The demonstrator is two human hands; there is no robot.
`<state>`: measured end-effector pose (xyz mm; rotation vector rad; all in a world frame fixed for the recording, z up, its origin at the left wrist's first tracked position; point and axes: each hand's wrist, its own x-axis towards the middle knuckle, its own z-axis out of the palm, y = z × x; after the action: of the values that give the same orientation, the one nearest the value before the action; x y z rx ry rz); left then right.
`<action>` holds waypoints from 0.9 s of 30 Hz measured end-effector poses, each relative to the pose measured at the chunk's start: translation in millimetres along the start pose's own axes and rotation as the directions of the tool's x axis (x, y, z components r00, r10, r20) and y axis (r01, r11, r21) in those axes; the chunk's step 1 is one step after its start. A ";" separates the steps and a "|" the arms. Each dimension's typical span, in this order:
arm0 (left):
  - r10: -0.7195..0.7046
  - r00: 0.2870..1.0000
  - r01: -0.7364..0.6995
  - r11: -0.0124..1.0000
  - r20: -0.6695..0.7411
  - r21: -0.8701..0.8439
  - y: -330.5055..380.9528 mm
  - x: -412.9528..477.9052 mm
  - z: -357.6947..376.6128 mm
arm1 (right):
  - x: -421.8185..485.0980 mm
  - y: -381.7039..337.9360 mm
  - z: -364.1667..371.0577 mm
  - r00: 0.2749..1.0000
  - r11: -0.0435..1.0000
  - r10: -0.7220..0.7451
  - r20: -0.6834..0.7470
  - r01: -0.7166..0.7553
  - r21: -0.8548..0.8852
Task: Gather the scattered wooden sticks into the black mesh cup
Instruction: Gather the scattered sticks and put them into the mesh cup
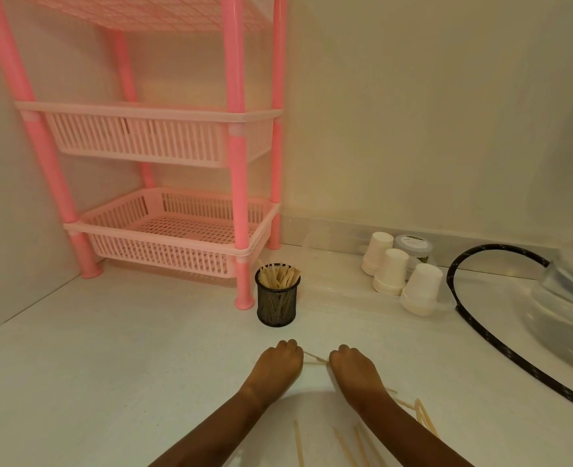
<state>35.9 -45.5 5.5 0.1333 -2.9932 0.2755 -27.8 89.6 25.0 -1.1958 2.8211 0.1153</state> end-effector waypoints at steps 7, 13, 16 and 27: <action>-0.035 0.995 0.048 0.987 0.089 -0.151 -12.3 3.8 2.5 | 10.9 7.3 8.5 0.999 0.999 0.019 -0.038 -0.018 0.030; -0.316 0.937 0.097 0.644 -0.149 -0.759 -35.5 11.6 -42.8 | 21.9 19.4 -39.2 0.975 0.826 0.120 -0.188 0.007 0.564; -0.481 0.854 -0.010 0.366 -0.198 -0.931 -45.4 27.4 -64.6 | 32.5 11.4 -66.8 0.933 0.462 0.187 -0.307 0.192 0.866; -0.680 0.676 -0.128 0.272 -0.285 -0.954 -56.4 69.2 -66.6 | 88.2 -26.6 -91.8 0.812 -0.071 0.414 -0.412 0.479 0.875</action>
<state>-18.6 -93.6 89.9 0.3791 -1.8120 -1.2396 -73.5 -0.8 106.6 -0.7599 1.8167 -2.3749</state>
